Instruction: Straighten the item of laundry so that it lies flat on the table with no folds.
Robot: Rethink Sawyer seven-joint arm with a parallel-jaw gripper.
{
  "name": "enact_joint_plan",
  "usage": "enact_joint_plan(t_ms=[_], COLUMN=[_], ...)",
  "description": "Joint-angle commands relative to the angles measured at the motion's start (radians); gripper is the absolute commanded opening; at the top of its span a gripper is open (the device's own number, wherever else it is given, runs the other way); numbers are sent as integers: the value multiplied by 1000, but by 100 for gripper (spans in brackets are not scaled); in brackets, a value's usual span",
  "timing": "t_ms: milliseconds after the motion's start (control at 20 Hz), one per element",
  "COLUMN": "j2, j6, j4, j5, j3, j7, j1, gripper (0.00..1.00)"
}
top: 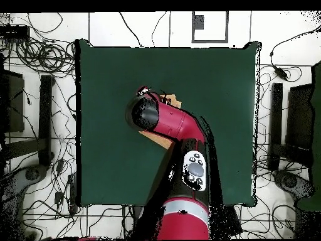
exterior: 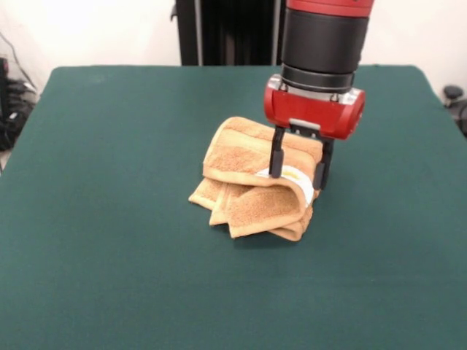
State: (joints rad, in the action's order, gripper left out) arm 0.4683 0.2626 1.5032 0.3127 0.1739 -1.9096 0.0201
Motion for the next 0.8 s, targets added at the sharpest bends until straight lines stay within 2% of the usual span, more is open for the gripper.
enact_joint_plan(t_ms=[50, 800], j2=[-80, -104], j6=[-61, -123], j4=[103, 120], j5=[-45, -60], j3=[-146, -188], j7=[-125, -116], j1=[4, -25], gripper=[100, 100])
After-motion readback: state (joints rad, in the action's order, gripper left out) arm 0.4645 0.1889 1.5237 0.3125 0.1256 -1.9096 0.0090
